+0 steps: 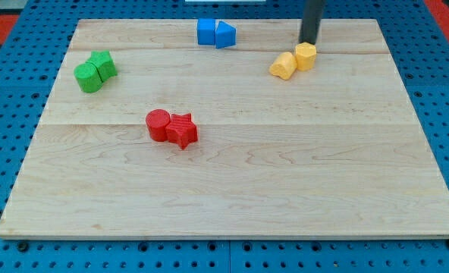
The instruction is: Separate yellow heart from yellow hexagon
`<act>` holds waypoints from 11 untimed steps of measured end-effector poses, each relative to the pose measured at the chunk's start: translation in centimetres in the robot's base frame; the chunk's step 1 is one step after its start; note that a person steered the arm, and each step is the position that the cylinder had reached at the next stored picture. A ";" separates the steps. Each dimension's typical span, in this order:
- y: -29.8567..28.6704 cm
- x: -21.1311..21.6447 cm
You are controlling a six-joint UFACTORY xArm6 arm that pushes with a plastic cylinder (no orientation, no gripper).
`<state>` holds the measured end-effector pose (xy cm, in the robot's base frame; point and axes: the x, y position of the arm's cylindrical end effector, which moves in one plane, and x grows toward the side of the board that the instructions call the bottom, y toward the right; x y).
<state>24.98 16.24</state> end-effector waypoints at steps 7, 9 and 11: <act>-9.9 5.9; -12.5 14.6; -10.3 21.0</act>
